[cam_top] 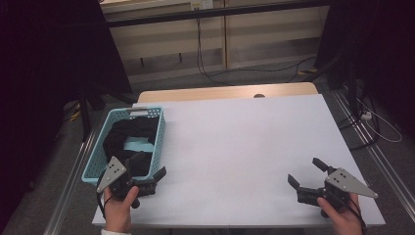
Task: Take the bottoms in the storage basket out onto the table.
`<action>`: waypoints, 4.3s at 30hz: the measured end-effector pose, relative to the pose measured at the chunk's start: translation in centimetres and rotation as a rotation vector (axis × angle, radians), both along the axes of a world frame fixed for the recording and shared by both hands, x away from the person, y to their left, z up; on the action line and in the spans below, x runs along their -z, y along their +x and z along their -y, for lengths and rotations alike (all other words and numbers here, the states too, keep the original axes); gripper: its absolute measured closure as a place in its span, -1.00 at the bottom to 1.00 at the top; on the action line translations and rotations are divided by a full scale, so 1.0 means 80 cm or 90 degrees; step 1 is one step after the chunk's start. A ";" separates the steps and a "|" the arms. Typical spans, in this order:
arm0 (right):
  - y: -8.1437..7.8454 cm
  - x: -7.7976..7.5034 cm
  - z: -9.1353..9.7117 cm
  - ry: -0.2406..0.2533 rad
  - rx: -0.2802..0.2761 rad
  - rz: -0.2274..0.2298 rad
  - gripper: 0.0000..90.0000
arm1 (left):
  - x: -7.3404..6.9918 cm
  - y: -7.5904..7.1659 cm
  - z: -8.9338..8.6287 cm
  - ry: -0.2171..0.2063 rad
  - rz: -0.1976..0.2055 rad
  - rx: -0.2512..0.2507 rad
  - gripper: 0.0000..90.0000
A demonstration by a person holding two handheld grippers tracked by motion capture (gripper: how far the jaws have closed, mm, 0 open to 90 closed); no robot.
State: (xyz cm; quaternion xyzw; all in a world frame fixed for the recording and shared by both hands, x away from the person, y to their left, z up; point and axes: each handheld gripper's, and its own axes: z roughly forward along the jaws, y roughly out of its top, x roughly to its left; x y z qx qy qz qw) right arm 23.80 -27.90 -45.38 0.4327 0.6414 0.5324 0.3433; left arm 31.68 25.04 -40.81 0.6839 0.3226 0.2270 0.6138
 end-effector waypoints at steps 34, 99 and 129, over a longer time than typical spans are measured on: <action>0.003 0.000 0.000 0.010 -0.007 -0.002 -0.96 | -0.052 0.053 -0.018 0.021 -0.026 -0.059 -0.96; 0.004 0.001 -0.004 0.015 -0.021 -0.004 -0.96 | 0.019 0.165 -0.069 0.131 -0.265 -0.258 -0.93; 0.005 0.001 -0.004 0.012 -0.027 -0.004 -0.95 | 0.029 0.173 -0.081 0.171 -0.303 -0.228 -0.89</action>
